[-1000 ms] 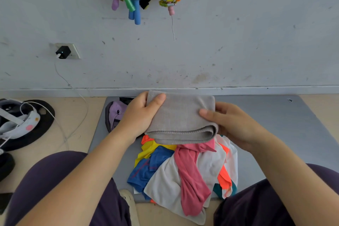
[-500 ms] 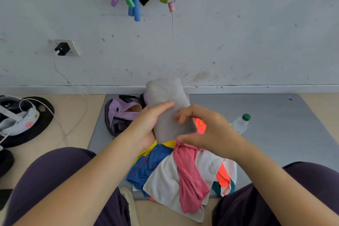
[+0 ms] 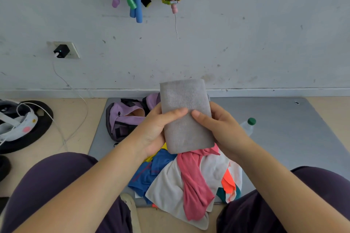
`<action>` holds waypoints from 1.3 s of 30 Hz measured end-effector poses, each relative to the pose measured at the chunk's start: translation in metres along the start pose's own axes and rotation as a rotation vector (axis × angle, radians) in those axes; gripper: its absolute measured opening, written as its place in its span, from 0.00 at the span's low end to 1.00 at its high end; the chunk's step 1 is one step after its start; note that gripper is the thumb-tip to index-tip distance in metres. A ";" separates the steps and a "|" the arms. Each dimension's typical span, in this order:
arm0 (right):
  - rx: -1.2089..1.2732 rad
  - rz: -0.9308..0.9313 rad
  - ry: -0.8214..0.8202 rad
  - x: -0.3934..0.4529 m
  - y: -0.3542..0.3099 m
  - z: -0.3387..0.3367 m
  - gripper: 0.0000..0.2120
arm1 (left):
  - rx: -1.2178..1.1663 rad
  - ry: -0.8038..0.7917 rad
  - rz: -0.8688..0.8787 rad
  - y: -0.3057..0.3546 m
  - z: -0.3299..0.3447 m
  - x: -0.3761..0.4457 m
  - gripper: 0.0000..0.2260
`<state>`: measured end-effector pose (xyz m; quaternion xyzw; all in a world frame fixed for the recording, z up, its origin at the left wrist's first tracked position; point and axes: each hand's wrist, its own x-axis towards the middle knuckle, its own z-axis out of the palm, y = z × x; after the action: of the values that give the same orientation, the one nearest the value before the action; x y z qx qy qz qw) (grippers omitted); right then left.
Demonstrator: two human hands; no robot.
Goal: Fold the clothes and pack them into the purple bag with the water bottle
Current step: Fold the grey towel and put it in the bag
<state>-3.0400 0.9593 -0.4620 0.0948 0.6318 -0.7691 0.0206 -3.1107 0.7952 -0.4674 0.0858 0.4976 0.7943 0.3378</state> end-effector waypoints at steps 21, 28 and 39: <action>-0.416 -0.269 0.241 0.112 -0.045 0.055 0.21 | 0.084 0.097 0.073 0.097 -0.057 0.053 0.15; -0.104 0.146 -0.164 0.207 0.034 0.054 0.20 | 0.316 0.221 -0.005 0.062 -0.156 0.126 0.20; -0.282 0.291 -0.060 0.321 0.171 -0.011 0.21 | 1.437 -0.046 -0.271 -0.074 -0.327 0.195 0.35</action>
<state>-3.3278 0.9639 -0.6846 0.1582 0.7121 -0.6642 0.1632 -3.3791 0.6975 -0.7293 0.2404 0.8950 0.2209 0.3039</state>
